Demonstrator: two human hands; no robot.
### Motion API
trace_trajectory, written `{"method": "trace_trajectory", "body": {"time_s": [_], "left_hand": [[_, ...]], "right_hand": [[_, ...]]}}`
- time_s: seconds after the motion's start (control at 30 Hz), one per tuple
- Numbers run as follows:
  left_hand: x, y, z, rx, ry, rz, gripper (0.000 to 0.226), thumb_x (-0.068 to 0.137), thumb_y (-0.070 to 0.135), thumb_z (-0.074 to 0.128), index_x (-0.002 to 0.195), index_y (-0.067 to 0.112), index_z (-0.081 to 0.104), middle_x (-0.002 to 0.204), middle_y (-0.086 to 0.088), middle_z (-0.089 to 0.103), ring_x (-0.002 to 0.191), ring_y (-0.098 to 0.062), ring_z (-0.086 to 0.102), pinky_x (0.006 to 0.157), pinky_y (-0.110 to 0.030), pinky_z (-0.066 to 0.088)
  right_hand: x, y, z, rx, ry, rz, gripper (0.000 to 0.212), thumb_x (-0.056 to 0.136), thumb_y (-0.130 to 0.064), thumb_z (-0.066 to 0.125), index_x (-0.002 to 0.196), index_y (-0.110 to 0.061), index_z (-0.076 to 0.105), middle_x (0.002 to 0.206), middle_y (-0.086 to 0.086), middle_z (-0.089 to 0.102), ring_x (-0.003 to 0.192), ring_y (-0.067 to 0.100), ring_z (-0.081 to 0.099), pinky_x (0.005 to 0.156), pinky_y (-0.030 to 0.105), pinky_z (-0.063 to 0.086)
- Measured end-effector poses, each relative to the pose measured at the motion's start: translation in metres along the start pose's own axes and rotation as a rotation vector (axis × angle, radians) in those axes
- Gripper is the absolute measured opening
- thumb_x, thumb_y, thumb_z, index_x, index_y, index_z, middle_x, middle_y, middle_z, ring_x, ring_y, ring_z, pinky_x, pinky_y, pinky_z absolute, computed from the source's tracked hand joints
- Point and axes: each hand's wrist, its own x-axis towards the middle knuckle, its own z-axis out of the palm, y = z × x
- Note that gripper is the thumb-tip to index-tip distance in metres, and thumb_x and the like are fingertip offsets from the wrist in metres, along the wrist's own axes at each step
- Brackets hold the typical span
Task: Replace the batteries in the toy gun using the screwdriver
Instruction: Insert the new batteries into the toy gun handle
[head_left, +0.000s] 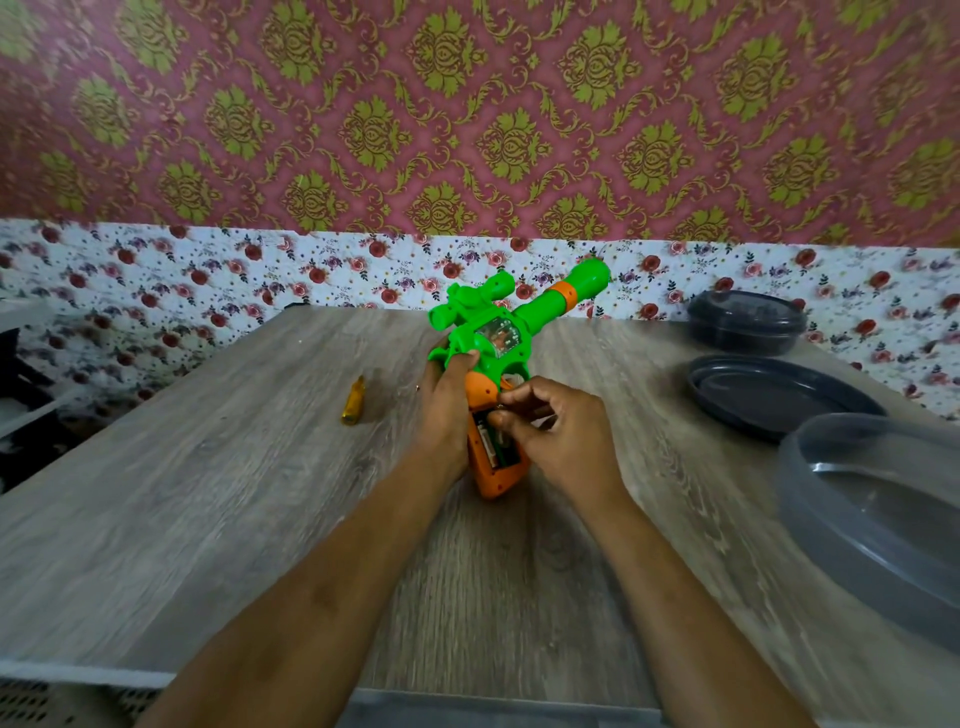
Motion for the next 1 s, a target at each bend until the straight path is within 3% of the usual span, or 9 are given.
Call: {"method": "trace_trajectory", "body": {"time_s": [0.17,0.23,0.3,0.53,0.6,0.7,1.0], "left_hand": [[0.004,-0.004,-0.002,0.008,0.001,-0.010,0.015,0.092,0.013,0.050,0.106,0.008,0.050,0.076,-0.007,0.057,0.046,-0.007,0.058,0.041,-0.015,0.045],[0.007,-0.006,-0.002,-0.008,0.003,-0.026,0.021,0.091,0.013,0.050,0.110,0.004,0.052,0.087,-0.013,0.061,0.059,-0.015,0.061,0.046,-0.019,0.050],[0.011,-0.009,-0.003,-0.019,0.003,-0.042,0.028,0.091,0.014,0.051,0.116,0.002,0.052,0.097,-0.018,0.062,0.069,-0.021,0.061,0.050,-0.021,0.052],[0.015,-0.015,-0.007,-0.048,0.036,-0.076,0.041,0.089,0.018,0.053,0.125,-0.003,0.051,0.100,-0.020,0.057,0.069,-0.021,0.058,0.048,-0.021,0.050],[0.015,-0.015,-0.009,-0.054,0.051,-0.094,0.044,0.088,0.020,0.054,0.126,-0.002,0.050,0.106,-0.024,0.058,0.076,-0.024,0.059,0.052,-0.024,0.050],[0.016,-0.016,-0.010,-0.058,0.057,-0.088,0.040,0.089,0.016,0.052,0.125,-0.001,0.051,0.119,-0.027,0.058,0.090,-0.029,0.060,0.052,-0.023,0.052],[0.021,-0.020,-0.013,-0.079,0.072,-0.128,0.041,0.089,0.017,0.053,0.126,0.002,0.051,0.120,-0.023,0.059,0.100,-0.034,0.062,0.064,-0.030,0.052]], "right_hand": [[-0.001,-0.002,0.001,-0.036,0.017,-0.038,0.008,0.073,-0.014,0.075,0.080,-0.012,0.071,0.081,-0.002,0.070,0.071,0.006,0.061,0.071,0.026,0.051],[-0.001,-0.003,0.003,-0.100,0.020,-0.080,0.007,0.073,-0.016,0.074,0.079,-0.013,0.070,0.081,-0.001,0.069,0.073,0.011,0.062,0.069,0.029,0.052],[-0.003,-0.006,0.004,-0.177,0.027,-0.126,0.007,0.073,-0.018,0.070,0.077,-0.012,0.069,0.081,0.000,0.068,0.072,0.014,0.062,0.065,0.026,0.050],[-0.008,-0.014,0.011,-0.460,0.078,-0.271,0.009,0.069,-0.019,0.061,0.071,-0.013,0.068,0.069,0.001,0.062,0.058,0.018,0.062,0.050,0.017,0.042],[-0.010,-0.014,0.013,-0.506,0.085,-0.290,0.019,0.073,-0.024,0.052,0.071,-0.014,0.068,0.068,0.001,0.061,0.057,0.018,0.062,0.049,0.017,0.041],[-0.013,-0.013,0.014,-0.558,0.087,-0.304,0.028,0.075,-0.028,0.044,0.073,-0.014,0.069,0.070,0.001,0.061,0.058,0.016,0.061,0.049,0.016,0.040],[-0.019,-0.013,0.016,-0.623,-0.020,-0.355,0.032,0.083,-0.027,0.041,0.070,-0.010,0.065,0.077,0.009,0.060,0.064,0.023,0.061,0.048,0.026,0.049]]}}
